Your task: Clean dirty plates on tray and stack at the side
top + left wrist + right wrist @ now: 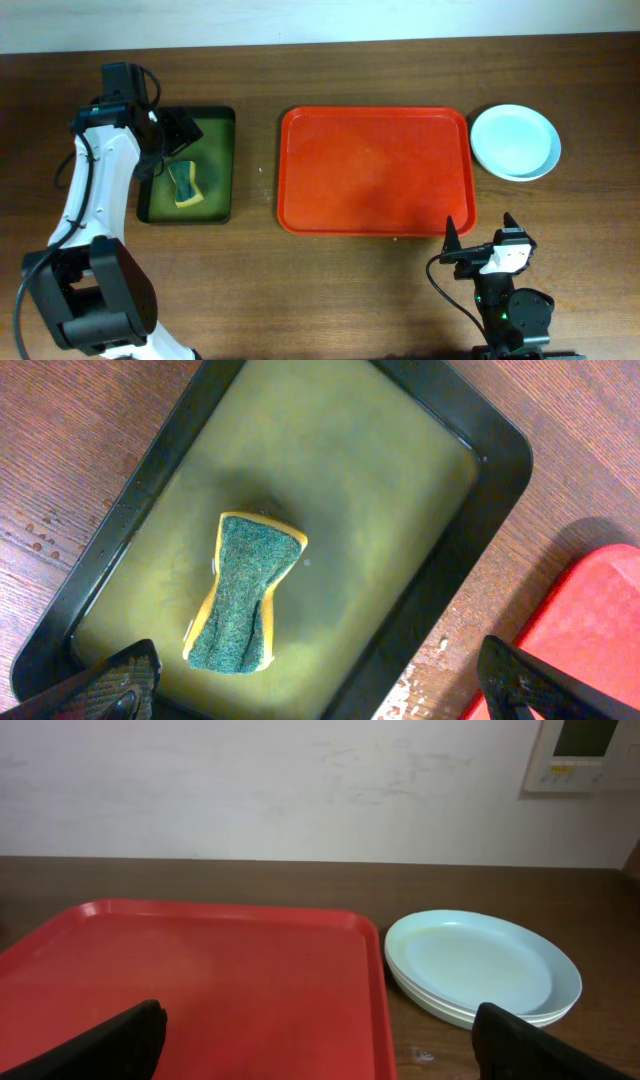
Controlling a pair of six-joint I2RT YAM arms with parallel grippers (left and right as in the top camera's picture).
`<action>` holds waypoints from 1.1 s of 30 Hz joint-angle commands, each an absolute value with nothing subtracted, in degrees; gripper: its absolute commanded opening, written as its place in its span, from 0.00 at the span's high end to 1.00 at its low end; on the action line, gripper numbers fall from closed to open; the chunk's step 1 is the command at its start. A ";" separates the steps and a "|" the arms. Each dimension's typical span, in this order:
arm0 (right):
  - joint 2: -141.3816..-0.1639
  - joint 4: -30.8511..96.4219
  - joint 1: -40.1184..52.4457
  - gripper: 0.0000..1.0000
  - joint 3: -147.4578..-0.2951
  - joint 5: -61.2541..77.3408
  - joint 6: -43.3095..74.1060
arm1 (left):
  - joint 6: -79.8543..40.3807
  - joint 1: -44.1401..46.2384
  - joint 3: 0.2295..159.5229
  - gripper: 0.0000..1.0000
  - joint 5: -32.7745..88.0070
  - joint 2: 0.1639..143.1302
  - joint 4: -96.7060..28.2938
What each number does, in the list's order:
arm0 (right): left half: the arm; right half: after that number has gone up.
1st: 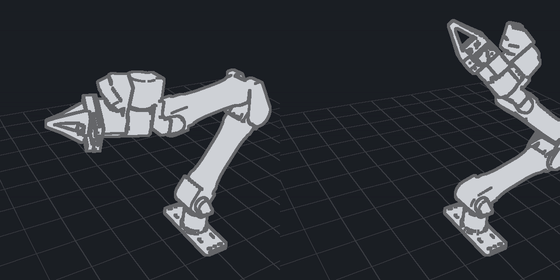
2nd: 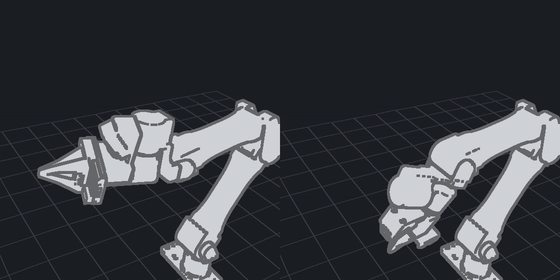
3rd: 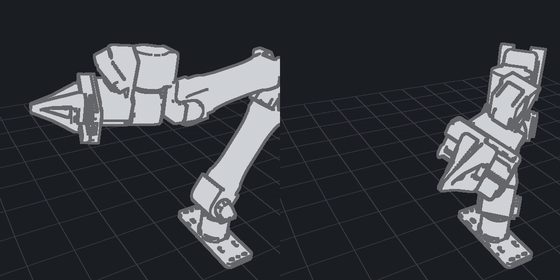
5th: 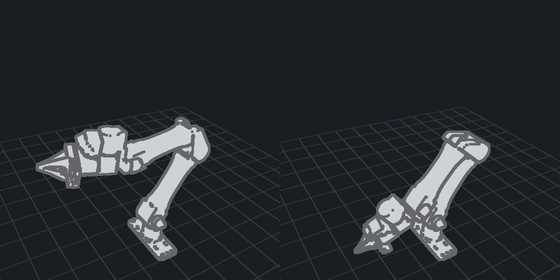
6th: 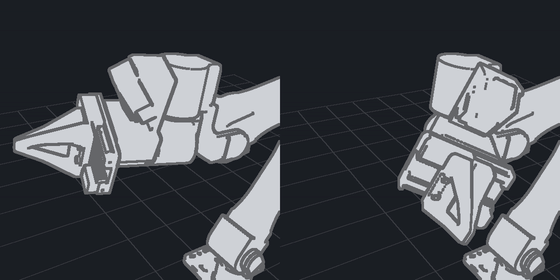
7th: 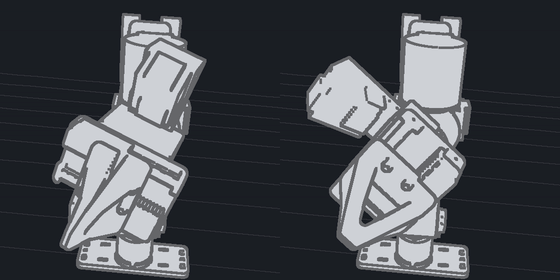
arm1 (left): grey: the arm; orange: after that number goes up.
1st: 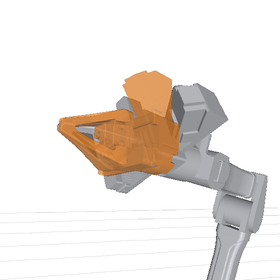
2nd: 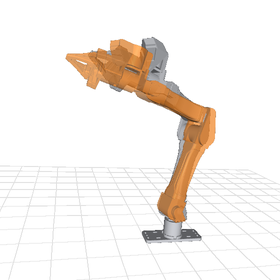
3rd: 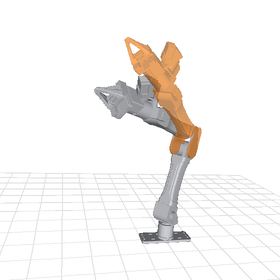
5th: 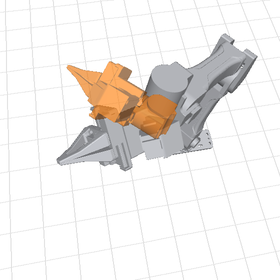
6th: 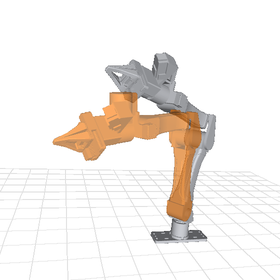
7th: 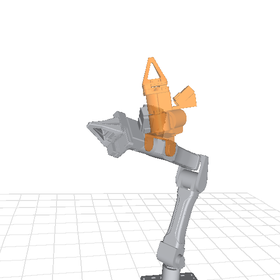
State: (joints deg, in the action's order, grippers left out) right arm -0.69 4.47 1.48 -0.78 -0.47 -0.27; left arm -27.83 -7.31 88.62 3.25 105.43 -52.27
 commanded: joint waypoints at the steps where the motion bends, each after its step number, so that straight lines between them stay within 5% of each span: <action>1: -0.19 4.75 1.06 0.02 -0.32 -0.86 -0.82 | -26.87 -7.68 88.97 0.01 3.66 105.08 -52.18; 25: -0.19 4.69 1.06 0.01 -0.32 -0.71 -0.84 | -26.52 -7.68 88.97 0.01 2.70 104.79 -52.62; 29: -0.19 4.69 1.06 0.02 -0.32 -0.71 -0.84 | -25.80 -7.29 87.00 0.01 -2.66 97.36 -55.57; 33: -0.19 4.69 1.06 0.02 -0.32 -0.71 -0.84 | -20.84 -5.50 71.02 0.01 -3.88 81.54 -42.50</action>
